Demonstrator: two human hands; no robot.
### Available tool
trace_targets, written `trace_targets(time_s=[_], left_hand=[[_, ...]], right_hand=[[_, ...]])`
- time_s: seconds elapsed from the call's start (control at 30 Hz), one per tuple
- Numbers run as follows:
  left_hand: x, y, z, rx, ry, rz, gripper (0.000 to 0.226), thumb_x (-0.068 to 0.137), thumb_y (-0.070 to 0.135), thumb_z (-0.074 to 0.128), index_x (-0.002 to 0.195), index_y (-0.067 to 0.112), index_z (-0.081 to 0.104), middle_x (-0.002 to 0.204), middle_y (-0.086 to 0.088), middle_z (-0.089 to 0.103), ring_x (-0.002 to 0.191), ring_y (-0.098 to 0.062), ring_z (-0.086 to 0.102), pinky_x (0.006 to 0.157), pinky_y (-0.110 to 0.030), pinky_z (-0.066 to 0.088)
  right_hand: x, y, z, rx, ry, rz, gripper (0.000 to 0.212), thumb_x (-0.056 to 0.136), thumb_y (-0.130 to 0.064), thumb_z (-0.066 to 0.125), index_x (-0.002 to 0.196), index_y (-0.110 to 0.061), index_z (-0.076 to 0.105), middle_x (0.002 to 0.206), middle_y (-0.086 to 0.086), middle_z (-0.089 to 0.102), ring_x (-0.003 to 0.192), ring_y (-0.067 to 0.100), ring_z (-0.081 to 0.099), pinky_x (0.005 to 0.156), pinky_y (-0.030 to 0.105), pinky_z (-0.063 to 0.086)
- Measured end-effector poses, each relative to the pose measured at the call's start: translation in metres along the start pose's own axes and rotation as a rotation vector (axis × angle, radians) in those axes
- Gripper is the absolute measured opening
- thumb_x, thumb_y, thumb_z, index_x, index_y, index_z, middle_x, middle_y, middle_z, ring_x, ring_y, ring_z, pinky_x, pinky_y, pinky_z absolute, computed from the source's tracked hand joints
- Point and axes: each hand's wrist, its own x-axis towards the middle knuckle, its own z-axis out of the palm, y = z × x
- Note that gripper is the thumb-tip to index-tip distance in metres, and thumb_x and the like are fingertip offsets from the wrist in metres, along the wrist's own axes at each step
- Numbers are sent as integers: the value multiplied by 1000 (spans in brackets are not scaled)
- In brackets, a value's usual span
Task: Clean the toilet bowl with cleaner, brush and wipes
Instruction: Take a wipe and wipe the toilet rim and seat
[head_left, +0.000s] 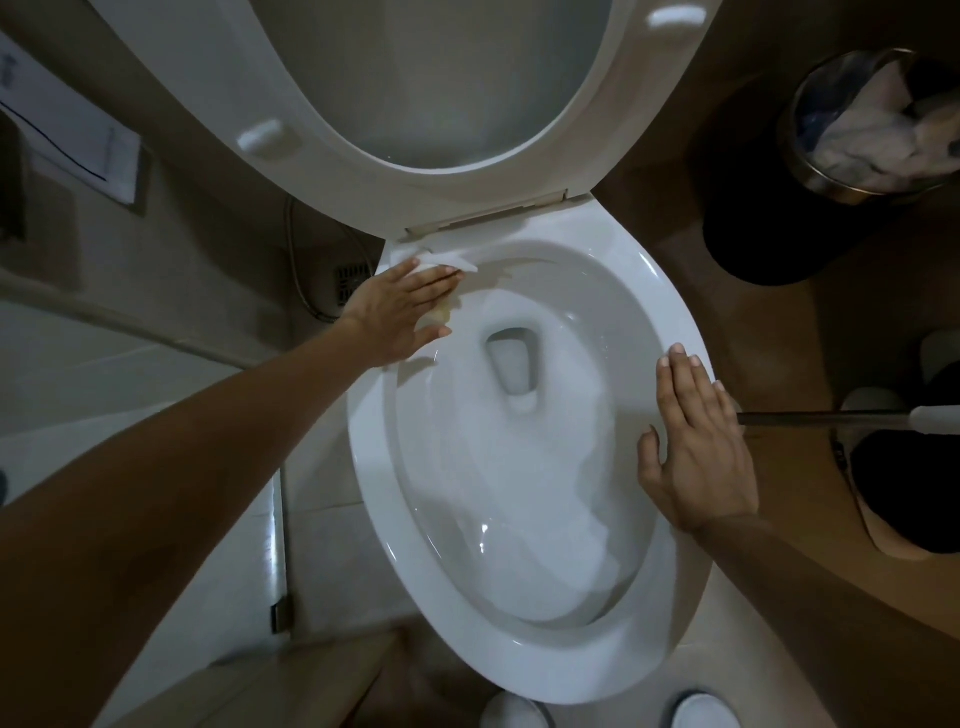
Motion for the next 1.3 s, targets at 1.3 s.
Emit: trace_targets(time_s=[1.3], left_hand=[[-108,45,29,-338,-84,204,116,64,62,-45,146,29,31,156,5,25,147,-14,7,119,-42,5]], right_hand=[[-2,-3,0,-36,30,-15,76,82,-28,39,152,-5,20,160,10,14,148,20,11,120,36,7]])
